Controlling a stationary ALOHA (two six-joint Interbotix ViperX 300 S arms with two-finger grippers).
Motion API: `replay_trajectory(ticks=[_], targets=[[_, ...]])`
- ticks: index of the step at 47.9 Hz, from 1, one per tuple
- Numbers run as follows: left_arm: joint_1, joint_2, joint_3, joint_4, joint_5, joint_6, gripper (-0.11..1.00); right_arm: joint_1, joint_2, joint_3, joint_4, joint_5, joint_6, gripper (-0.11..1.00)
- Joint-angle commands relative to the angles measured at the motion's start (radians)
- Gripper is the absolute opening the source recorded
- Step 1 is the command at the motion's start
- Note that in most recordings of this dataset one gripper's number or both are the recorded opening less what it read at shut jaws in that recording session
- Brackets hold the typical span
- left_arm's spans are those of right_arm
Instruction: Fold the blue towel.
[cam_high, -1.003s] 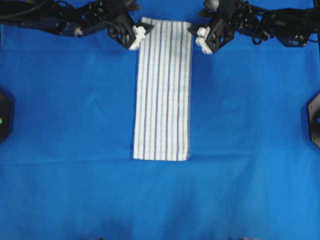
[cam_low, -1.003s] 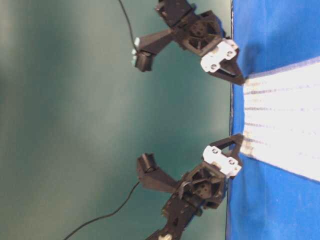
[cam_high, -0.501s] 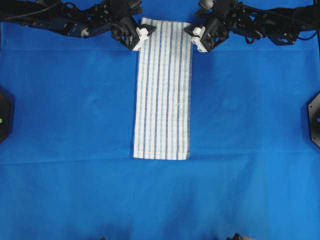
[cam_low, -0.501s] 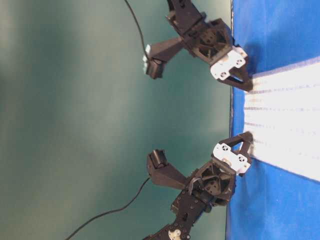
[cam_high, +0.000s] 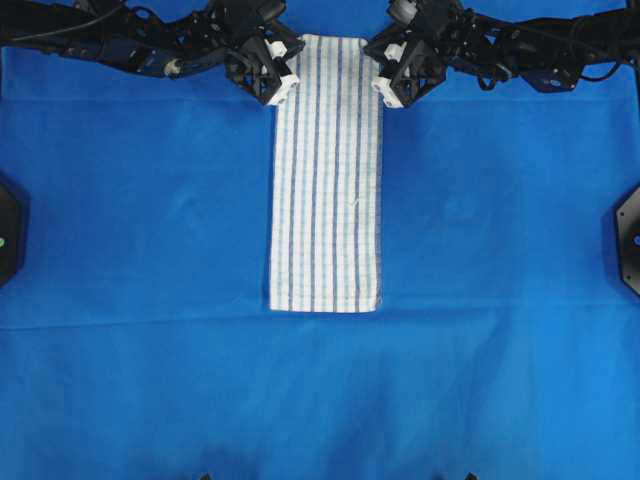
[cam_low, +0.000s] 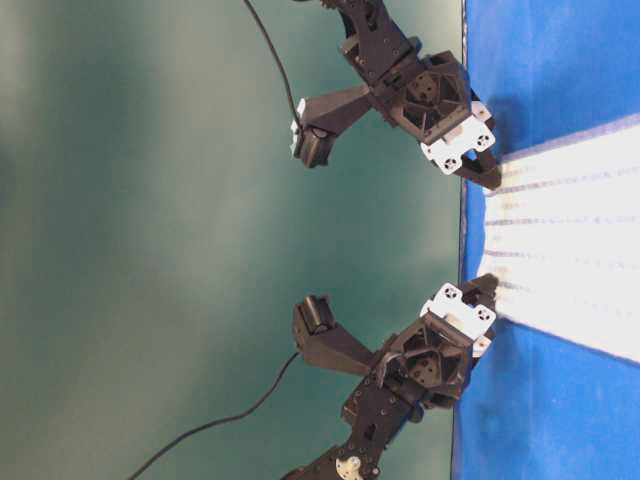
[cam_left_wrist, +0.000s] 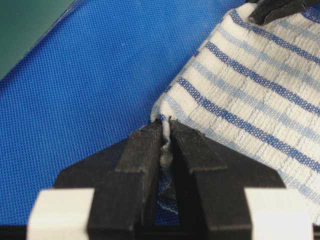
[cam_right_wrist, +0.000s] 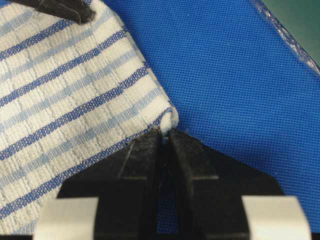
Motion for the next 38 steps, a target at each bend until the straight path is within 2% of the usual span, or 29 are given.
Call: replay_trajectory(ticks=[1, 17, 27, 38], targets=[[0.003, -0.009, -0.015, 0.002, 0.008, 0.003, 0.03, -0.003, -0.014, -0.002, 0.005, 0.012, 0.002, 0.08], [0.014, -0.049, -0.061, 0.003, 0.060, 0.009, 0.03, -0.017, -0.107, -0.008, 0.003, 0.026, -0.008, 0.08], [0.020, -0.092, -0.080, 0.003, 0.080, 0.075, 0.03, -0.044, -0.161, -0.008, -0.002, 0.040, -0.017, 0.08], [0.031, -0.110, -0.078, 0.002, 0.109, 0.086, 0.03, -0.051, -0.164, -0.006, -0.003, 0.040, -0.017, 0.08]])
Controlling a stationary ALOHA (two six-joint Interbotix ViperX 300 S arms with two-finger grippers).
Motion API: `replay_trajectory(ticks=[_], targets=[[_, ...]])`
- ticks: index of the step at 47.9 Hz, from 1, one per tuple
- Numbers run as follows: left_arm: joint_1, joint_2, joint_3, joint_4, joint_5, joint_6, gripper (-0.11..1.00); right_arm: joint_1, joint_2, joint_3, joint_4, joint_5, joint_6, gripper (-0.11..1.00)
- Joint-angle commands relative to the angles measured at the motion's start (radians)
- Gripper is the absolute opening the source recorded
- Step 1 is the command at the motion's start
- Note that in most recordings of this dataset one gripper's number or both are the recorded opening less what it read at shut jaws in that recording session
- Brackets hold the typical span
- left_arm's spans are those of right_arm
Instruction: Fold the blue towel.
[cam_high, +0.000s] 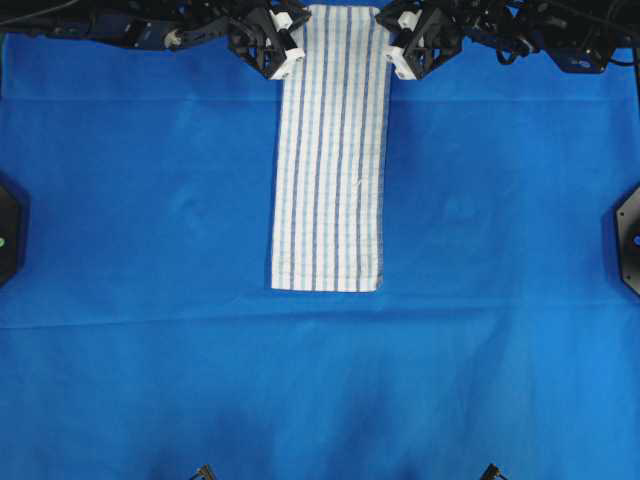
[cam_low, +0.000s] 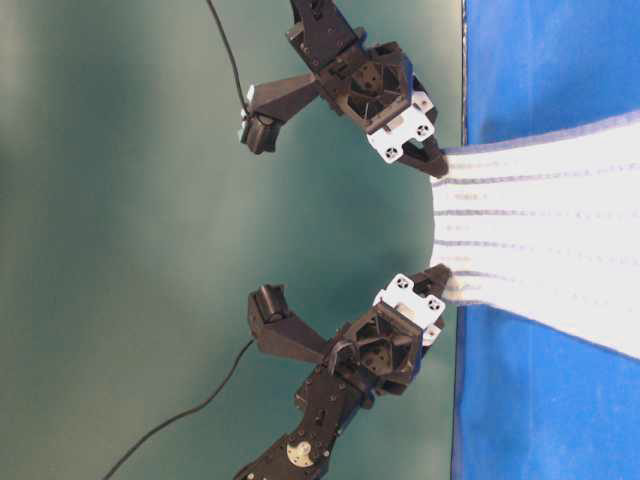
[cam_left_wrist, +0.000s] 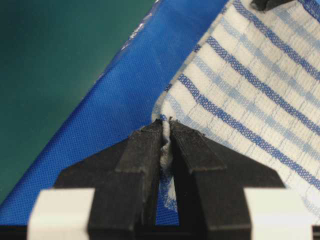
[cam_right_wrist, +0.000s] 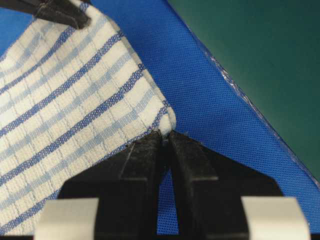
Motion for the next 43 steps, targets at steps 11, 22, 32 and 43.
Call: replay_trajectory(ticks=[11, 22, 32, 43], targets=[[-0.023, -0.110, 0.028, 0.000, 0.037, 0.008, 0.03, 0.040, -0.098, 0.020, -0.002, 0.014, 0.003, 0.08], [-0.107, -0.207, 0.120, 0.000, 0.038, 0.032, 0.03, 0.143, -0.198, 0.084, 0.000, 0.023, 0.006, 0.08], [-0.215, -0.316, 0.224, 0.000, 0.038, 0.029, 0.03, 0.279, -0.282, 0.146, 0.005, 0.032, 0.015, 0.08], [-0.337, -0.394, 0.302, 0.000, 0.032, 0.009, 0.03, 0.420, -0.314, 0.181, 0.029, 0.058, 0.017, 0.08]])
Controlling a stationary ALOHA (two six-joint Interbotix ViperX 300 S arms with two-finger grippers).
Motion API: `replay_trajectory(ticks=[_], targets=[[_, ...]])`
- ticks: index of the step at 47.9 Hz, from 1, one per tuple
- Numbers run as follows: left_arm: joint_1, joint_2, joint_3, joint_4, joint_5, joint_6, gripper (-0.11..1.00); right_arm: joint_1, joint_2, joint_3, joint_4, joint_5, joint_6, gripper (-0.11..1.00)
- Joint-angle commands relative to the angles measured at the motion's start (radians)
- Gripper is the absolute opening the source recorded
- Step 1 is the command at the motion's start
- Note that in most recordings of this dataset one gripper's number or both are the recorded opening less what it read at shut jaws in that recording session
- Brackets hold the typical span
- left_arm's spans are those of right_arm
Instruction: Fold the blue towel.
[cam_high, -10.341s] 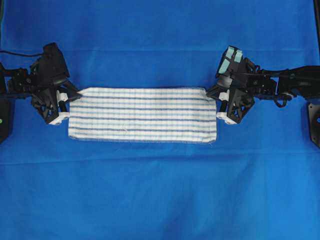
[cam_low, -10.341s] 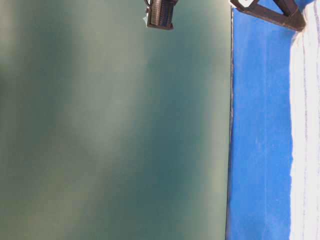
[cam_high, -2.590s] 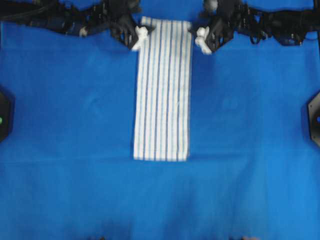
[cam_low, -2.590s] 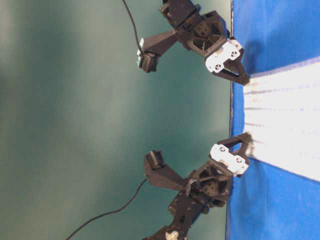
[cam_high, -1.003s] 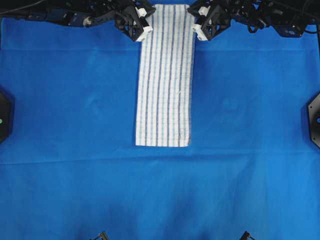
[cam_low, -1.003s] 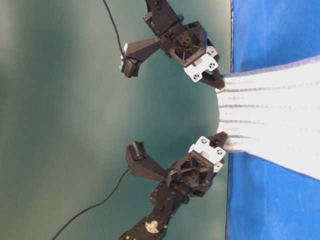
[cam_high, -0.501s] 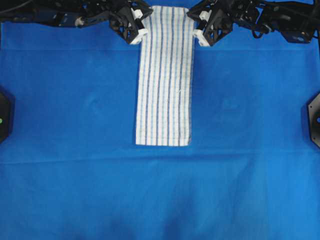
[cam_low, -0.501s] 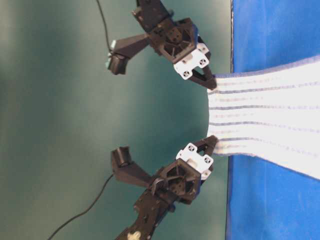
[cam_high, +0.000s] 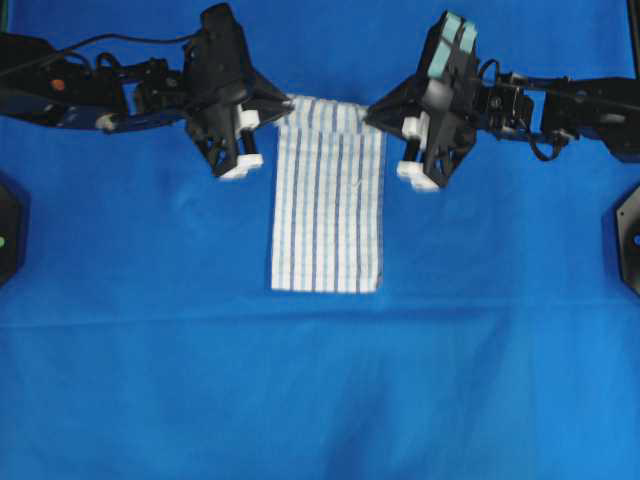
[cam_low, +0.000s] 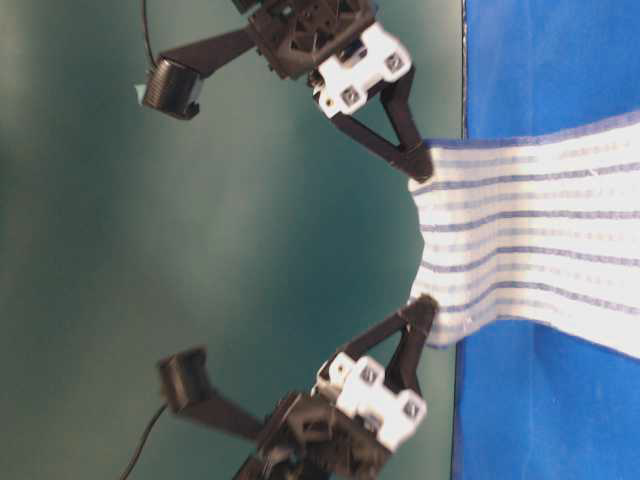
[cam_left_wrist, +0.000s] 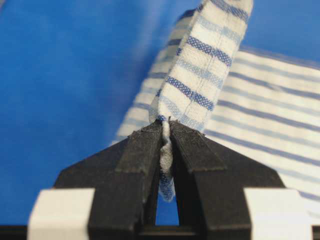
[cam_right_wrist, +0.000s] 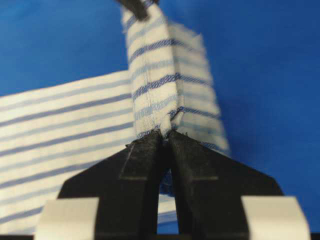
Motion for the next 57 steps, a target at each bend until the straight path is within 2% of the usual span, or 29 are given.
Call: replay_trajectory(ticks=[1, 12, 21, 25, 32, 39, 57], targets=[[-0.046, -0.041, 0.009, 0.000, -0.009, -0.011, 0.03, 0.052, -0.026, 0.000, 0.023, 0.011, 0.002, 0.08], [-0.186, -0.031, 0.037, -0.002, -0.025, -0.018, 0.03, 0.175, -0.026, 0.012, 0.049, 0.052, 0.002, 0.08], [-0.279, 0.009, 0.054, -0.006, -0.075, -0.023, 0.03, 0.229, -0.026, 0.017, 0.072, 0.060, 0.002, 0.08], [-0.308, 0.026, 0.055, -0.006, -0.087, -0.051, 0.03, 0.253, -0.023, 0.017, 0.080, 0.060, 0.002, 0.08], [-0.331, 0.038, 0.058, -0.006, -0.091, -0.089, 0.03, 0.287, -0.006, 0.015, 0.100, 0.060, 0.002, 0.08], [-0.345, 0.052, 0.058, -0.006, -0.103, -0.092, 0.03, 0.304, 0.029, 0.012, 0.124, 0.055, 0.002, 0.08], [-0.341, 0.124, 0.051, -0.006, -0.156, -0.104, 0.03, 0.314, 0.077, -0.003, 0.129, 0.055, 0.002, 0.08]])
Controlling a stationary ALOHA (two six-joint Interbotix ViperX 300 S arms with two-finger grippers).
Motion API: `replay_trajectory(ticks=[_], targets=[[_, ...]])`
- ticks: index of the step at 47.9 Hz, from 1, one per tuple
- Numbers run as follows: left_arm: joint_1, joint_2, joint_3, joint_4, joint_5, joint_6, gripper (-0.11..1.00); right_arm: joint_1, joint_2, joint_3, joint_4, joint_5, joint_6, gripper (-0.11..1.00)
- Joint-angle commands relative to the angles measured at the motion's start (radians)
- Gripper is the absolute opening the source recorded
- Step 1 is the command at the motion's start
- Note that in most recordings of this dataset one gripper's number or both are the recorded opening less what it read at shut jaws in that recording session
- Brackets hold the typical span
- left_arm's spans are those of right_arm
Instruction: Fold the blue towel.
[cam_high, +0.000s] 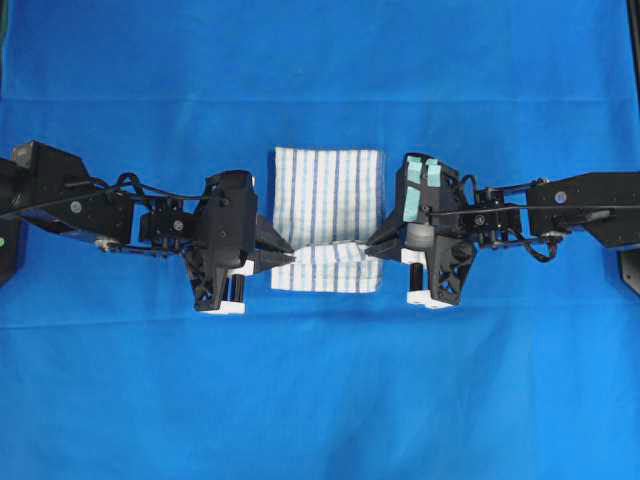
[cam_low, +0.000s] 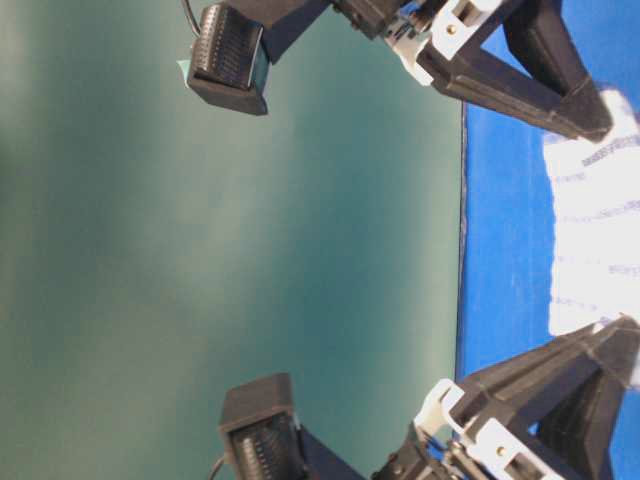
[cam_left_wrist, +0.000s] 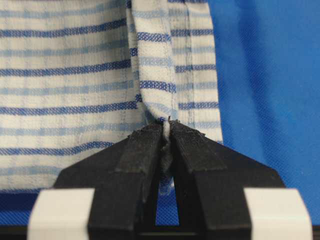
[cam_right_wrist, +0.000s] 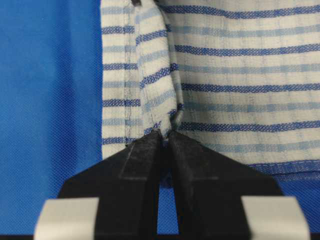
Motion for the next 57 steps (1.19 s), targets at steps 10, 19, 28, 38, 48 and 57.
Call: replay_trajectory(ticks=[10, 19, 28, 38, 48, 57], targets=[[-0.003, -0.008, -0.012, -0.003, -0.008, -0.014, 0.04, 0.009, 0.029, -0.044, 0.008, -0.002, 0.012, 0.08], [-0.003, -0.012, -0.015, -0.003, -0.005, -0.014, 0.27, 0.021, 0.031, -0.054, 0.008, 0.000, 0.026, 0.20], [-0.011, -0.061, -0.012, -0.003, 0.044, -0.006, 0.55, 0.041, -0.032, -0.058, 0.009, 0.055, 0.025, 0.61], [-0.011, -0.244, 0.008, -0.003, 0.224, 0.002, 0.59, 0.043, -0.190, -0.044, -0.005, 0.143, 0.011, 0.55], [-0.014, -0.474, 0.084, -0.003, 0.279, 0.003, 0.59, 0.043, -0.388, 0.015, -0.043, 0.186, 0.012, 0.55], [-0.008, -0.726, 0.192, 0.000, 0.273, 0.021, 0.59, 0.031, -0.591, 0.109, -0.060, 0.186, 0.012, 0.55]])
